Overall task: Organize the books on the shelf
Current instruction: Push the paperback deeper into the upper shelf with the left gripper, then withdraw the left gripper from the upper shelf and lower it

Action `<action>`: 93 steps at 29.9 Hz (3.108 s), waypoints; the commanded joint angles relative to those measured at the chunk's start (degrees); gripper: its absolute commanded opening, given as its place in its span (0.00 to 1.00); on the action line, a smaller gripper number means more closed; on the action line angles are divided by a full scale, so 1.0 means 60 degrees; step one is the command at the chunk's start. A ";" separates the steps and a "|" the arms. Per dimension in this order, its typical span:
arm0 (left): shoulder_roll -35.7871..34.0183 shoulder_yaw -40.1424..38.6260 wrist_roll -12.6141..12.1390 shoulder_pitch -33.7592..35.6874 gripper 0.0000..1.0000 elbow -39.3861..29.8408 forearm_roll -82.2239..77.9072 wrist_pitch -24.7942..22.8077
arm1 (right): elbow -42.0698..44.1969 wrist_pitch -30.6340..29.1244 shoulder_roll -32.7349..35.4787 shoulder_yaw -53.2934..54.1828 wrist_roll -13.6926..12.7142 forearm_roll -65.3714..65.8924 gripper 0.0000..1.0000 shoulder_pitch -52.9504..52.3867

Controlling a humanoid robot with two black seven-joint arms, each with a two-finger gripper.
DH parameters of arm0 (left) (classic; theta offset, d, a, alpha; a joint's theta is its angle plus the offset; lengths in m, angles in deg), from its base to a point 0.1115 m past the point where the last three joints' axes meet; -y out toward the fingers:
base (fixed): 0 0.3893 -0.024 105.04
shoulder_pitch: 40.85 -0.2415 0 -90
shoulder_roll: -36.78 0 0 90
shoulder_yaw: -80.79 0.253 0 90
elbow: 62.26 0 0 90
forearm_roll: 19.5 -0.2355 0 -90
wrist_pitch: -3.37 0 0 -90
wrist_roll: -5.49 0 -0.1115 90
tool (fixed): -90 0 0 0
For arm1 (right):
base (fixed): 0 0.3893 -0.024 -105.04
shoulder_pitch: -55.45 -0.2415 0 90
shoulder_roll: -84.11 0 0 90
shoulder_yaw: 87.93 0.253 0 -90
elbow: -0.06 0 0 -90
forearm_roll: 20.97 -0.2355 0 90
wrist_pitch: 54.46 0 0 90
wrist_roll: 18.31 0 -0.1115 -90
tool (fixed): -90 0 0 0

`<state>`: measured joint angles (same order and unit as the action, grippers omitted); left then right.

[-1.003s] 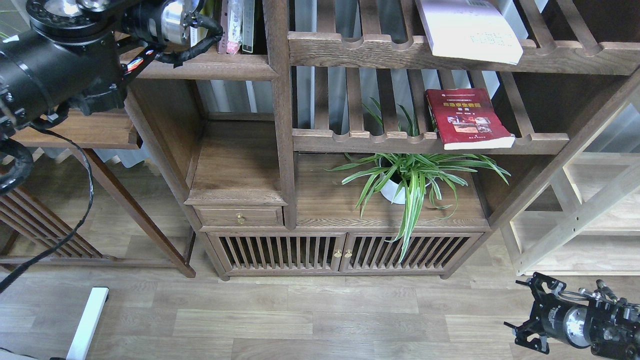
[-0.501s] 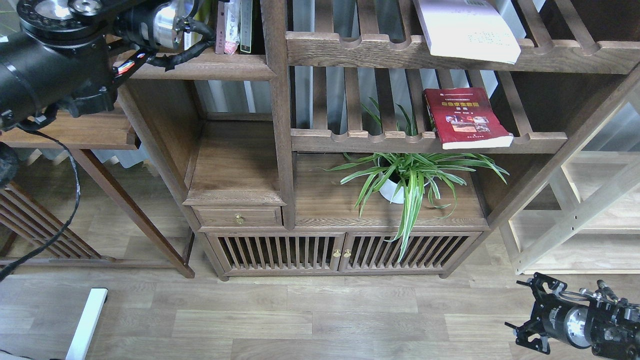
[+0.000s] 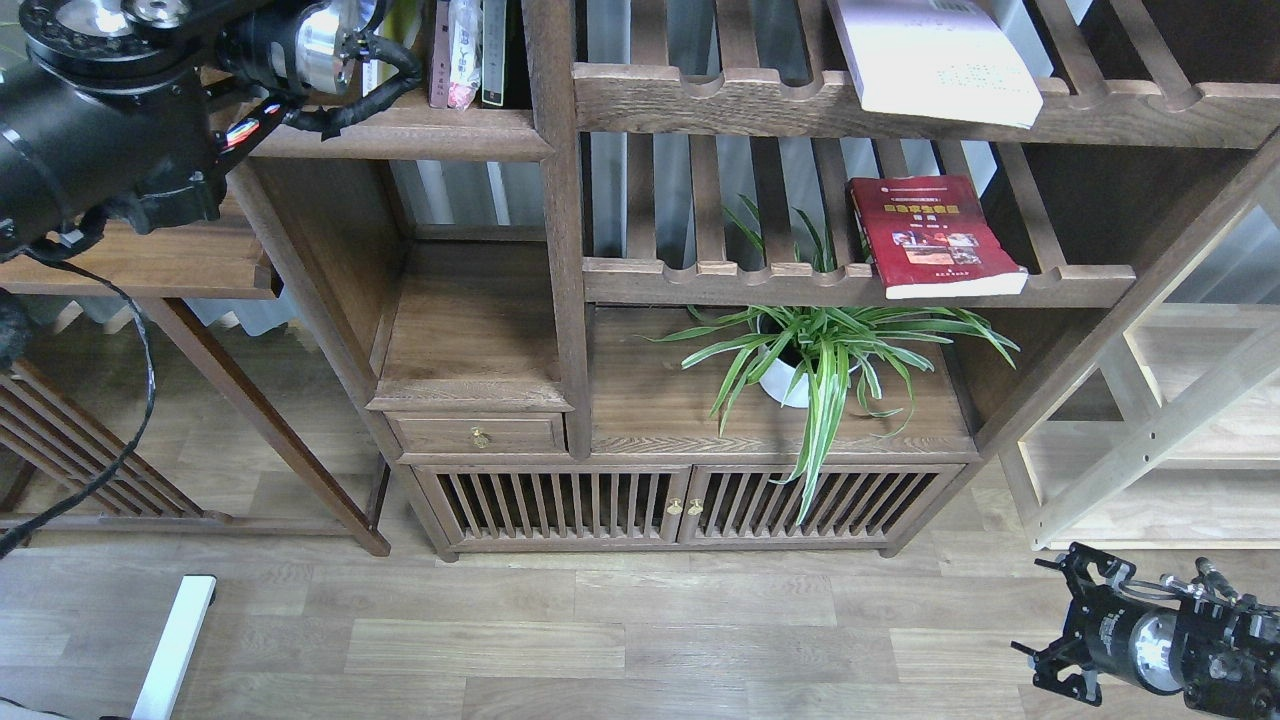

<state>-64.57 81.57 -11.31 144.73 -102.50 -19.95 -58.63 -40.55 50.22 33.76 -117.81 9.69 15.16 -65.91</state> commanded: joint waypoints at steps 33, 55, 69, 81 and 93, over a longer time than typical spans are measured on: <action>-0.1286 0.0032 -0.0130 0.0168 0.80 -0.2331 0.0205 0.0000 | 0.0030 0.0000 0.0028 0.0000 0.0000 0.0000 1.00 0.0100; -0.3235 0.0119 -0.0160 0.0154 0.81 -0.4616 0.0337 0.0000 | 0.0030 0.0190 -0.0030 0.0000 0.0000 -0.0073 1.00 0.0246; -0.3967 0.0163 -0.0174 0.0110 0.81 -0.5787 0.0352 0.0000 | 0.0030 0.0249 -0.0030 0.0000 0.0000 -0.0073 1.00 0.0305; -0.4758 0.0368 -0.0160 -0.0212 0.82 -0.7413 0.0352 0.0000 | 0.0030 0.0278 -0.0016 0.0000 0.0000 -0.0073 1.00 0.0378; -0.5944 0.0515 -0.0028 -0.1661 0.83 -0.9318 -0.0466 0.0000 | 0.0030 0.0395 -0.0016 0.0000 0.0000 -0.0073 1.00 0.0466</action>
<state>-98.69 84.65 -11.66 137.37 -156.24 -20.52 -58.63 -40.37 52.57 33.66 -117.81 9.69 14.71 -63.15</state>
